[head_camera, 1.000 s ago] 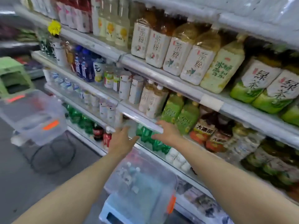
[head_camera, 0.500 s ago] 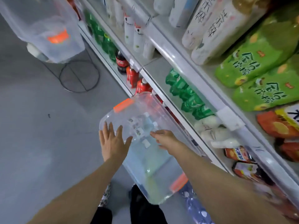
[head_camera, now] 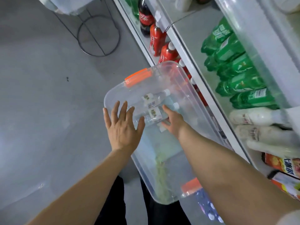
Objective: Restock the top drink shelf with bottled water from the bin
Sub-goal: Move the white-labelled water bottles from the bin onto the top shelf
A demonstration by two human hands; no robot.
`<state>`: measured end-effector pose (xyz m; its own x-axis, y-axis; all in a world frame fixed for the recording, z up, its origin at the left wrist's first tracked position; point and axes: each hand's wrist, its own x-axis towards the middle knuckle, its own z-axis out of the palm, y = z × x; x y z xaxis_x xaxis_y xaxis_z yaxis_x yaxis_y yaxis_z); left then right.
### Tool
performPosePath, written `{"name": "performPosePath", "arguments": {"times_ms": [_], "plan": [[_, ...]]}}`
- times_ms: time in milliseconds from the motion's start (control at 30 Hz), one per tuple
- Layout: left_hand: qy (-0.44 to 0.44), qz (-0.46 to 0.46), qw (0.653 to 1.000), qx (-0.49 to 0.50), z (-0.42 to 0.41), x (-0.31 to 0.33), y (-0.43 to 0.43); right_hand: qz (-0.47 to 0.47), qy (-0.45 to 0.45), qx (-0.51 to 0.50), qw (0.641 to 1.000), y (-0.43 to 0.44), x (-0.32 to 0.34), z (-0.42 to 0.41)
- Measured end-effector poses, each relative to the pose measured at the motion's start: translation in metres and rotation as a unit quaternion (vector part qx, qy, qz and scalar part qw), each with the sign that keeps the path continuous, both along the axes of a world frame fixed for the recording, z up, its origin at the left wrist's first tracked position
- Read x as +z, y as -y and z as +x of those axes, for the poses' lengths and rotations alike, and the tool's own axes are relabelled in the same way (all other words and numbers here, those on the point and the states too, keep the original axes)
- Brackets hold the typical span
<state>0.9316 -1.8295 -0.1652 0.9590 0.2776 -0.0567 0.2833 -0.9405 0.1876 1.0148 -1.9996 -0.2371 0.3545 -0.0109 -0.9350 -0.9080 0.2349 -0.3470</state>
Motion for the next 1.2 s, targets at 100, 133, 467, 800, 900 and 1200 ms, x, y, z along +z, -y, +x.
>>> {"name": "performPosePath", "arguments": {"times_ms": [100, 133, 467, 800, 900, 1200], "plan": [[-0.004, 0.001, 1.0, 0.005, 0.0, 0.001, 0.001, 0.001, 0.012, 0.004, 1.0, -0.001, -0.002, 0.0], [-0.006, 0.002, 1.0, 0.007, 0.0, 0.002, 0.001, -0.011, 0.019, 0.024, 0.999, -0.001, -0.003, 0.001], [-0.03, 0.013, 0.999, 0.009, 0.0, 0.003, 0.001, -0.041, 0.014, 0.024, 0.999, -0.004, -0.004, 0.008], [-0.031, 0.023, 0.999, 0.014, 0.001, 0.002, 0.002, 0.006, 0.057, 0.071, 0.996, 0.018, -0.006, 0.013], [-0.024, 0.019, 0.999, 0.01, 0.001, 0.0, 0.002, 0.028, 0.054, 0.052, 0.997, 0.013, -0.006, 0.009], [-0.024, 0.025, 0.999, -0.002, -0.001, -0.003, -0.001, -0.13, 0.072, 0.044, 0.988, -0.021, -0.001, 0.005]]}}
